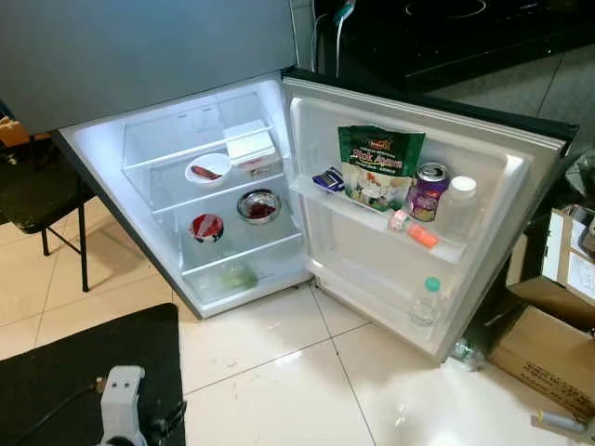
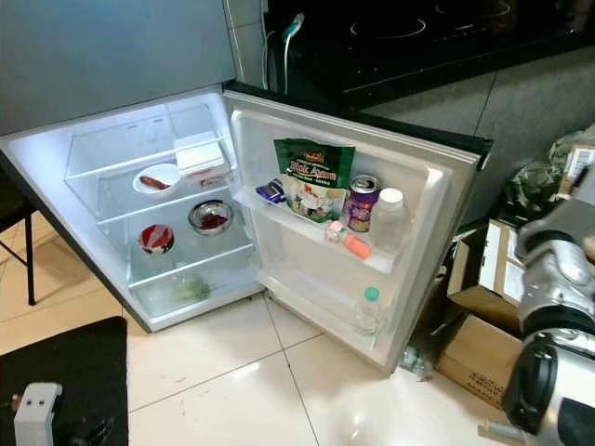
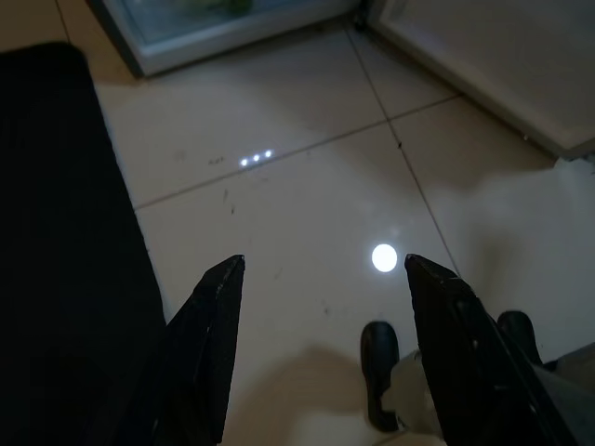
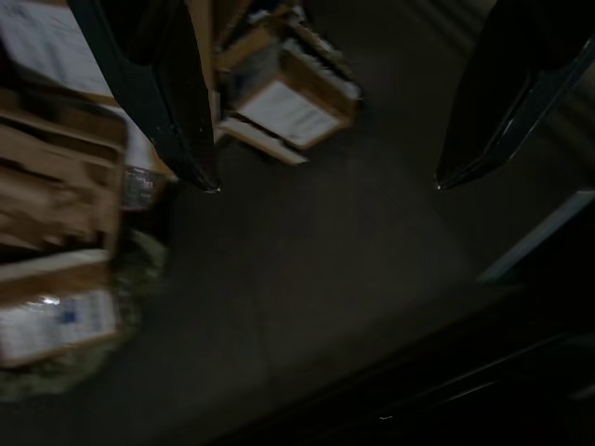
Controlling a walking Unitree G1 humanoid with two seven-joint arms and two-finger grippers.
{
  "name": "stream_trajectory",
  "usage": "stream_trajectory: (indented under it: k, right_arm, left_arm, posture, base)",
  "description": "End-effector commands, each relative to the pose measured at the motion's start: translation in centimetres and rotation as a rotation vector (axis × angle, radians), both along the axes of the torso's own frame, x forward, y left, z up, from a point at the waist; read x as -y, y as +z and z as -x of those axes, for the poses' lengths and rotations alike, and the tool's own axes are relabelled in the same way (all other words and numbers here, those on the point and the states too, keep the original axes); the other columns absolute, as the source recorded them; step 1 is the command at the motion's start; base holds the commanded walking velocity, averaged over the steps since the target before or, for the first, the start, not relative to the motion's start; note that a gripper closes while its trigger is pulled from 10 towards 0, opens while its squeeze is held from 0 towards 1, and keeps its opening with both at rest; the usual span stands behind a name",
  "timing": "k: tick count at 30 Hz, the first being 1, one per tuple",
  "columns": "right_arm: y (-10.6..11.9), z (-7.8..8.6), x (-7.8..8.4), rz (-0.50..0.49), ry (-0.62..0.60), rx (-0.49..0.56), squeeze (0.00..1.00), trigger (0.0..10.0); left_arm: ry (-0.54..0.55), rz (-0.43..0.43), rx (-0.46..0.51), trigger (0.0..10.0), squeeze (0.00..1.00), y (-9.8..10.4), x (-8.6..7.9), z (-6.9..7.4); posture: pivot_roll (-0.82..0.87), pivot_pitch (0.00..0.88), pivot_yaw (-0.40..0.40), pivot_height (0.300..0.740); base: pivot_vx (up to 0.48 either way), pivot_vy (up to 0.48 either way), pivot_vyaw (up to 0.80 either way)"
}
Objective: Restocking fridge
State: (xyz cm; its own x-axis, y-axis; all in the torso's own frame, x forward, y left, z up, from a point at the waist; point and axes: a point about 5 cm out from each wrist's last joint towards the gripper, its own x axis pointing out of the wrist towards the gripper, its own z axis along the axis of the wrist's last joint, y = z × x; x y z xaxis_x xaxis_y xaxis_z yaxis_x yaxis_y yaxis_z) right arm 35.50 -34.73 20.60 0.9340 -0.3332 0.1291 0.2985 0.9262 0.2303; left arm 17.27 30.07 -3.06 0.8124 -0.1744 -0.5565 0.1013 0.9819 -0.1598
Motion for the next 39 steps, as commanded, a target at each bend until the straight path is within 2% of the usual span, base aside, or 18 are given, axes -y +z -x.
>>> stream_trajectory:
  k: [1, 4, 8, 12, 16, 19, 22, 30, 31, 32, 33, 35, 39]
  right_arm:
    - [0.2, -0.5, -0.7, 0.000, 0.040, 0.002, 0.00, 10.0]
    - [0.5, -0.7, -1.1, -0.001, 0.057, 0.018, 0.00, 10.0]
    - [2.2, -1.9, -3.1, 0.034, 0.207, 0.081, 0.00, 10.0]
    - [2.8, -2.3, -4.4, 0.090, 0.358, 0.105, 0.00, 10.0]
    - [2.9, -2.3, -4.9, 0.107, 0.448, 0.121, 0.00, 10.0]
    - [2.9, -2.0, -5.6, 0.148, 0.601, 0.125, 0.00, 10.0]
    - [2.8, -1.9, -5.7, 0.157, 0.641, 0.125, 0.00, 10.0]
    - [2.3, -1.1, -7.6, 0.222, 0.970, 0.143, 0.00, 10.0]
    - [2.3, -1.1, -7.6, 0.222, 0.970, 0.143, 0.00, 10.0]
    - [2.9, -0.6, -7.8, 0.169, 1.078, 0.228, 0.00, 10.0]
    - [2.9, -0.6, -7.8, 0.169, 1.078, 0.228, 0.00, 10.0]
    - [3.8, 0.0, -7.4, 0.104, 1.152, 0.321, 0.00, 10.0]
    - [4.2, 0.2, -7.1, 0.090, 1.162, 0.364, 0.00, 10.0]
  left_arm:
    - [-0.005, 0.008, -0.022, 10.0, 0.00, -0.4, 0.1, 0.8]
    - [-0.013, 0.012, -0.022, 10.0, 0.00, -0.6, 0.4, 0.9]
    - [-0.041, 0.031, -0.056, 10.0, 0.00, -1.5, 1.5, 2.0]
    - [-0.042, 0.038, -0.077, 10.0, 0.00, -1.9, 1.8, 2.5]
    - [-0.041, 0.040, -0.092, 10.0, 0.00, -2.1, 2.0, 2.7]
    - [-0.045, 0.044, -0.112, 10.0, 0.00, -2.5, 2.4, 3.1]
    - [-0.045, 0.044, -0.117, 10.0, 0.00, -2.6, 2.5, 3.2]
    - [-0.045, 0.051, -0.135, 10.0, 0.00, -2.9, 3.1, 2.9]
    - [-0.045, 0.051, -0.135, 10.0, 0.00, -2.9, 3.1, 2.9]
    - [-0.047, 0.055, -0.144, 10.0, 0.00, -3.1, 3.4, 2.9]
    - [-0.047, 0.055, -0.144, 10.0, 0.00, -3.1, 3.4, 2.9]
    - [-0.048, 0.059, -0.157, 10.0, 0.00, -3.4, 3.7, 3.1]
    - [-0.051, 0.059, -0.169, 10.0, 0.00, -3.5, 3.9, 3.4]
  posture:
    - [0.11, 0.132, 0.097, 0.740]
    - [0.11, 0.132, 0.096, 0.740]
    - [0.11, 0.131, 0.091, 0.740]
    - [0.11, 0.121, 0.087, 0.740]
    - [0.10, 0.115, 0.085, 0.740]
    - [0.09, 0.103, 0.083, 0.740]
    - [0.09, 0.103, 0.083, 0.740]
    - [0.08, 0.075, 0.079, 0.740]
    - [0.08, 0.075, 0.079, 0.740]
    - [0.07, 0.066, 0.080, 0.740]
    - [0.07, 0.066, 0.080, 0.740]
    - [0.07, 0.062, 0.080, 0.740]
    - [0.06, 0.060, 0.080, 0.740]
  base:
    - [0.000, 0.000, 0.00]
    - [0.000, 0.000, 0.00]
    - [0.000, 0.000, 0.00]
    - [0.000, 0.000, 0.00]
    - [0.000, 0.000, 0.00]
    - [0.000, 0.000, 0.00]
    - [0.000, 0.000, 0.00]
    - [0.000, 0.000, 0.00]
    - [0.000, 0.000, 0.00]
    - [0.000, 0.000, 0.00]
    - [0.000, 0.000, 0.00]
    - [0.000, 0.000, 0.00]
    - [0.000, 0.000, 0.00]
